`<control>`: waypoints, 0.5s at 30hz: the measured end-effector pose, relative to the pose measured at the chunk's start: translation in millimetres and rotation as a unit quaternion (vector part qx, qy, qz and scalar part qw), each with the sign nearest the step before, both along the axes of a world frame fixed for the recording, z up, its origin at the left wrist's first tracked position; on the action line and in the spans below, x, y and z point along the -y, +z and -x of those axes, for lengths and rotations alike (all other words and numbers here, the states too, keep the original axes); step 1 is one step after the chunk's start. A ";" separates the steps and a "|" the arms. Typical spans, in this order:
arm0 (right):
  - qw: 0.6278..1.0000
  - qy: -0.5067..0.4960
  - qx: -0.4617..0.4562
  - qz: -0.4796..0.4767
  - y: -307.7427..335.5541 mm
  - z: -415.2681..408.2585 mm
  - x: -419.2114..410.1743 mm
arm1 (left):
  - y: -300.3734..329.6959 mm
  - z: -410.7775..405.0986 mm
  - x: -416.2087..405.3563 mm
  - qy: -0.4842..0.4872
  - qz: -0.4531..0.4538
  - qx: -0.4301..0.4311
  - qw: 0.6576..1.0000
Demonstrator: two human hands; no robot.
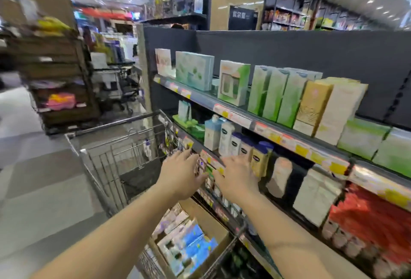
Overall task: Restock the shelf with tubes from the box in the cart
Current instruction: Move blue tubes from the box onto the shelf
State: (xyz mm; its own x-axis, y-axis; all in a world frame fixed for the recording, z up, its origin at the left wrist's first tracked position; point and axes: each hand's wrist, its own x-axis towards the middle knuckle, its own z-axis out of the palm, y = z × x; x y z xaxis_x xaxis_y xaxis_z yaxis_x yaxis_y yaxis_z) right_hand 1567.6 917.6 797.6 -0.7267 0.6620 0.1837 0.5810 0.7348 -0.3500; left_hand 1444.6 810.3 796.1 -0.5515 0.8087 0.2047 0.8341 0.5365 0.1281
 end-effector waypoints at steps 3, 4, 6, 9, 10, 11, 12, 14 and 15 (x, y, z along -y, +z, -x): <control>1.000 0.021 -0.004 0.006 -19.6 36.5 -15.8 | -10.7 28.7 -7.4 0.017 0.022 -0.006 1.000; 1.000 0.022 -0.006 0.012 -25.8 49.1 -22.3 | -13.6 37.5 -11.7 0.020 0.032 -0.006 0.999; 0.999 0.024 -0.004 0.026 -37.2 73.6 -36.8 | -18.5 56.8 -23.3 0.028 0.045 0.001 0.999; 0.998 0.022 -0.007 0.050 -50.0 104.3 -60.1 | -22.4 88.1 -48.9 0.027 0.055 0.005 0.998; 0.999 0.023 -0.008 0.049 -54.0 112.2 -68.4 | -24.5 97.1 -58.3 0.028 0.055 0.008 0.998; 0.999 0.023 -0.008 0.045 -58.0 119.2 -77.2 | -27.2 105.6 -67.8 0.029 0.055 0.012 0.998; 0.999 0.021 -0.006 0.044 -62.0 125.5 -86.1 | -30.7 113.6 -77.0 0.026 0.055 0.017 0.998; 0.999 0.014 0.005 0.044 -69.1 134.9 -100.7 | -40.3 128.1 -92.3 0.016 0.057 0.023 0.998; 0.999 0.012 0.009 0.049 -72.3 138.2 -105.9 | -46.3 135.2 -98.6 0.012 0.058 0.027 0.998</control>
